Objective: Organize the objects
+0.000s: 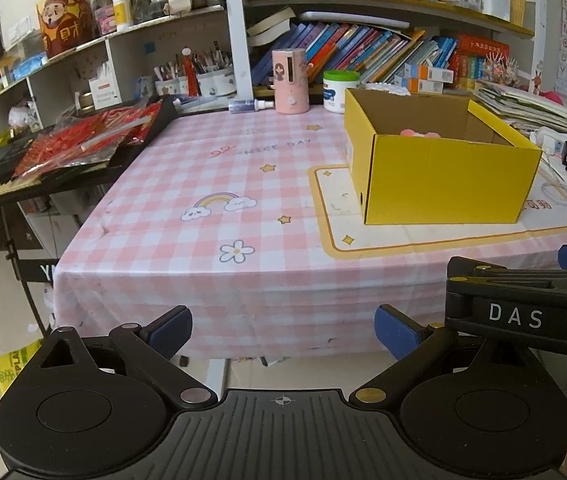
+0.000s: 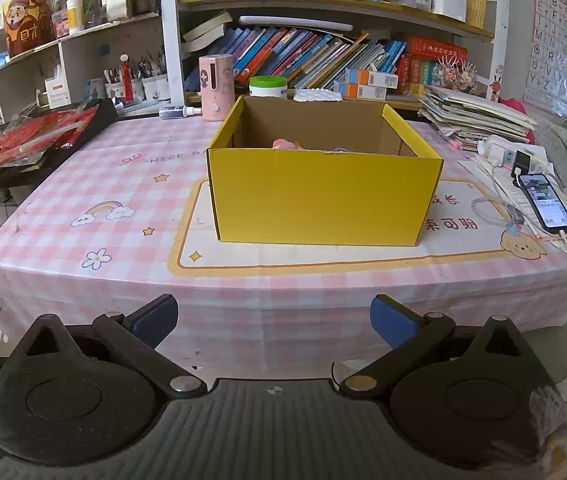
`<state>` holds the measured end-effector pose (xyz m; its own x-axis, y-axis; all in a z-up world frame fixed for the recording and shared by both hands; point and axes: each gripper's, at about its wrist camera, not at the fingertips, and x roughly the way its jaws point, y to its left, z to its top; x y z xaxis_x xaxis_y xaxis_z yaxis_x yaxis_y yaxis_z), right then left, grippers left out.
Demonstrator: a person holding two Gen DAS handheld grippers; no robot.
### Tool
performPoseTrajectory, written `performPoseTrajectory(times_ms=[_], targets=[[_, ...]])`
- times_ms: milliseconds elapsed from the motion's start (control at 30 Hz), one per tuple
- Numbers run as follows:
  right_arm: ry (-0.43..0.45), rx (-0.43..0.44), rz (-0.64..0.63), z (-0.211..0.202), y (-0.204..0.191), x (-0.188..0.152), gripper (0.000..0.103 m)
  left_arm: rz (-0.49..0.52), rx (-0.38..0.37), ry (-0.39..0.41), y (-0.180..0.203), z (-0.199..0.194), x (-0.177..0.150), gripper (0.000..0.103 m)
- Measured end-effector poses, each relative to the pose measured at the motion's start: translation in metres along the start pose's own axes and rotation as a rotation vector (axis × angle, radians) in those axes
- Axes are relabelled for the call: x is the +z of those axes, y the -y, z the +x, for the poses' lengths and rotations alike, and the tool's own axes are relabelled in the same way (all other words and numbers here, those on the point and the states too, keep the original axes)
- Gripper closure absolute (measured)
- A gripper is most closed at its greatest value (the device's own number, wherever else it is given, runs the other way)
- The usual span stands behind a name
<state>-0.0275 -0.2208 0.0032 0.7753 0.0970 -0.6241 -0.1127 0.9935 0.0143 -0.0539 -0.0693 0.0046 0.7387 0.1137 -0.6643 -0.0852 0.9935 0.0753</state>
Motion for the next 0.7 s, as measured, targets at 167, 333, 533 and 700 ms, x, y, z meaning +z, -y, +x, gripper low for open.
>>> performPoseTrajectory(times_ms=[167, 333, 533, 700], targets=[[0.004, 0.000, -0.002, -0.0007, -0.0008, 0.0002, 0.000, -0.004, 0.000, 0.005, -0.0014, -0.0020, 0.0001, 0.004], [0.012, 0.000, -0.004, -0.0032, -0.0031, 0.0002, 0.000, -0.003, 0.005, 0.014, -0.0022, -0.0032, 0.0012, 0.004], [0.015, 0.010, -0.003, -0.0045, -0.0028, 0.0018, 0.000, -0.018, -0.003, 0.017, -0.0055, -0.0036, 0.0001, 0.004], [0.012, 0.019, -0.005, -0.0044, -0.0042, 0.0022, 0.000, -0.034, -0.008, 0.008, -0.0086, -0.0032, -0.0001, 0.004]])
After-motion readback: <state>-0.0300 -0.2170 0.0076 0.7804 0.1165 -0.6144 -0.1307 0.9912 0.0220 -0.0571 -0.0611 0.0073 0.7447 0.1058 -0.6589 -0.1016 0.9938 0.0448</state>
